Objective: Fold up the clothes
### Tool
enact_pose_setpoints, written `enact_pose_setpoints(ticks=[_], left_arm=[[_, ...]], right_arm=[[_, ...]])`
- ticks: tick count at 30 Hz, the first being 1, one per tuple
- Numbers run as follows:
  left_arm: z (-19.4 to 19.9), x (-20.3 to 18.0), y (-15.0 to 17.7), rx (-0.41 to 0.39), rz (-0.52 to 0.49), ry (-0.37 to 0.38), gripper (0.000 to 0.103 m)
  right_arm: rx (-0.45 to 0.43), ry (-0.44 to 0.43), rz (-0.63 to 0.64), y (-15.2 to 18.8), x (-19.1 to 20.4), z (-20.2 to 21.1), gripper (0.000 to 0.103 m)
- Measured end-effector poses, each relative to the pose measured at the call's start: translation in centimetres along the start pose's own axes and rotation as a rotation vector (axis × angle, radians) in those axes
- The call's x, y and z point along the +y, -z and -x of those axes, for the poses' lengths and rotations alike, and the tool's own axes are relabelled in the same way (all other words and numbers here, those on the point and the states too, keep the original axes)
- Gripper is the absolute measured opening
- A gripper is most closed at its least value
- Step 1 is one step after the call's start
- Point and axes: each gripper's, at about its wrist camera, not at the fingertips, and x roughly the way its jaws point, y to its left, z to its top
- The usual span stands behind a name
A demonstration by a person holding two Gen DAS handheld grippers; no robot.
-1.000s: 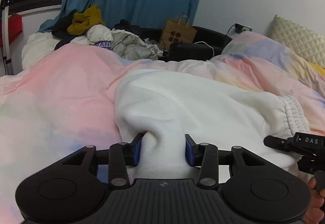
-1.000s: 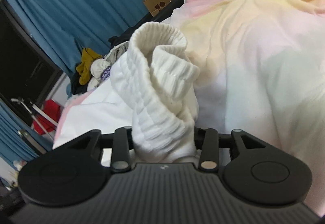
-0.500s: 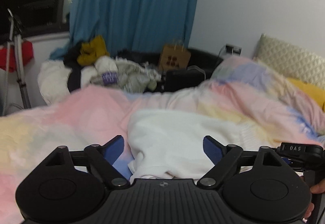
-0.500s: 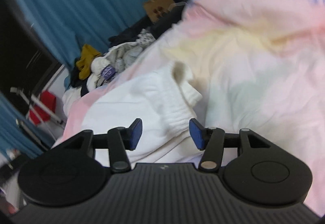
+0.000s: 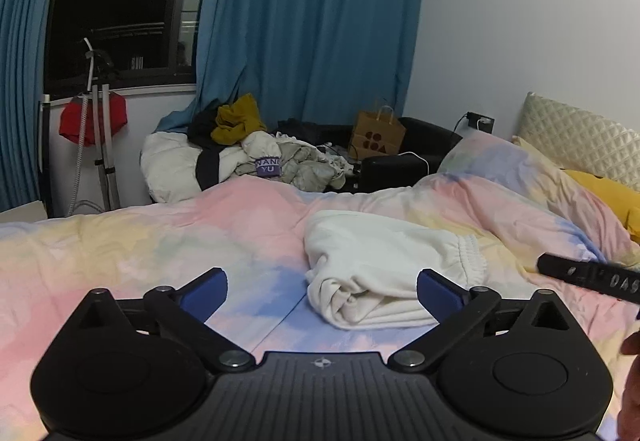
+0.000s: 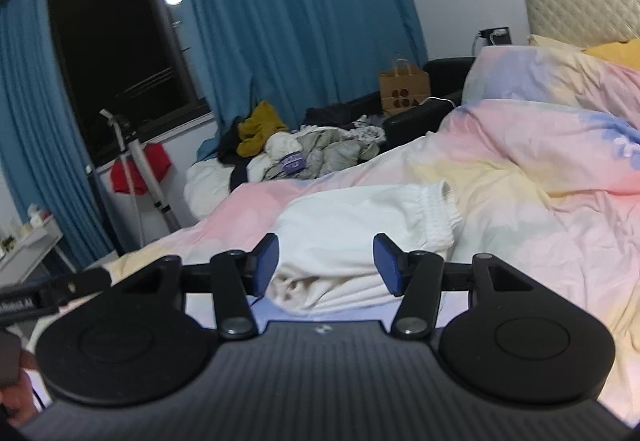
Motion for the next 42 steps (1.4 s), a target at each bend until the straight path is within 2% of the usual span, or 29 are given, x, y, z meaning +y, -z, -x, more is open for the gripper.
enact_pose_setpoints(ticks=[2,6,9,10,12,14,16,20,34,42], left_arm=[[2.0,0.9,0.5,-0.006,0.022,0.006,0.103],[4.7,2.5,1.1,-0.014,0.028,-0.026,0.103],[6.1,3.3,1.4,-0.035,0.006,-0.04,0.103],[6.4,3.6,1.6,-0.04,0.008,-0.041,0.103],[6.7,4.1,2.3,-0.048,0.005,-0.046,0.103],[6.6,4.1,3.2,-0.046,-0.034,-0.063,0.103],[6.3,4.0,4.1,-0.039,-0.075,-0.085,0.103],[5.1,4.1,5.2,-0.009,-0.083,-0.081,0.103],[4.2,3.7,6.0,-0.006,-0.089,-0.115,0.103],[4.2,4.1,6.2,-0.009,-0.094,-0.126,0.103]], right_arm=[[-0.002,-0.024,0.036,0.9,1.5,0.8,0.055],[-0.016,-0.009,0.103,2.3,4.5,1.6,0.057],[-0.012,-0.018,0.1,3.2,5.6,1.4,0.079],[-0.014,-0.013,0.095,3.4,5.7,1.2,0.082],[-0.002,0.013,0.075,4.0,5.7,0.5,0.083],[0.049,0.057,0.07,4.5,5.8,-0.5,0.084],[0.056,0.087,0.089,5.4,6.0,-1.1,0.084],[0.037,0.118,0.141,7.0,6.3,-1.3,0.084],[0.025,0.131,0.167,7.9,5.9,-2.0,0.084],[0.021,0.14,0.14,7.9,5.6,-2.0,0.084]])
